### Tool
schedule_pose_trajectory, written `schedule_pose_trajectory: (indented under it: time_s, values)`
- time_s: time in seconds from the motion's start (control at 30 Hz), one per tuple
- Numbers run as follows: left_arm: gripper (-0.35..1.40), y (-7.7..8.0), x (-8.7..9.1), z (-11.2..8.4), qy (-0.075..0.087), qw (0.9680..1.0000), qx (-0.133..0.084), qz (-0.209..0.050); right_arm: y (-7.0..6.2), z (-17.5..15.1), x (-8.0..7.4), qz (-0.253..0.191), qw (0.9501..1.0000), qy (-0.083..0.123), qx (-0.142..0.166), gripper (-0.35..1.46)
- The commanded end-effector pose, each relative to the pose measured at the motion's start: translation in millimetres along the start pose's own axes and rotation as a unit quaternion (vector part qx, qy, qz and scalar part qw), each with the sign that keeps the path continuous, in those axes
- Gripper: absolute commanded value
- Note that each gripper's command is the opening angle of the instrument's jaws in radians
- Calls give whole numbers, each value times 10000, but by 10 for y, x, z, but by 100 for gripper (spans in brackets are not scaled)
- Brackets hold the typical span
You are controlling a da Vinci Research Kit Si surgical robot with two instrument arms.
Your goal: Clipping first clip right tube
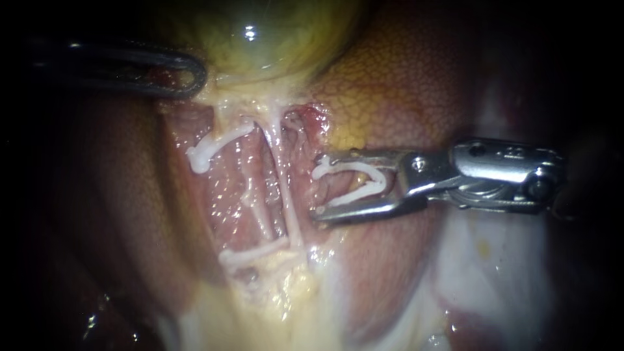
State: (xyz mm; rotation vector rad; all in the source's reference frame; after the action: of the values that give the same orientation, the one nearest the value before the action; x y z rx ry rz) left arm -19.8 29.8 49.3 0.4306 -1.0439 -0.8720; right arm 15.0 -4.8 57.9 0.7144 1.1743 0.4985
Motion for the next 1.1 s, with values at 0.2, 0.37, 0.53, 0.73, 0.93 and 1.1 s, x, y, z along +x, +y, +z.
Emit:
schedule_pose_trajectory:
  time_s: [0.2, 0.37, 0.53, 0.73, 0.93, 1.1]
  values:
    - [-35, 0, 0, 0, 0, 10000, -2, 1, -1, 14, -5, 183, 9995, 81, 245, 49]
    - [-35, -1, 0, 0, -1, 10000, -3, 1, -2, 22, -4, 396, 9971, 351, 555, 49]
    - [-35, -1, 0, 0, -1, 10000, -4, 0, -5, 26, -3, 531, 9931, 569, 880, 48]
    - [-35, -1, 0, 0, -1, 10000, -4, 1, -10, 29, -3, 545, 9882, 725, 1231, 46]
    - [-35, -1, 0, 0, -1, 10000, -4, 0, -24, 29, -4, 714, 9793, 764, 1735, 42]
    - [-35, -1, 0, 0, -1, 10000, -5, 0, -34, 35, -2, 681, 9773, 734, 1869, 41]
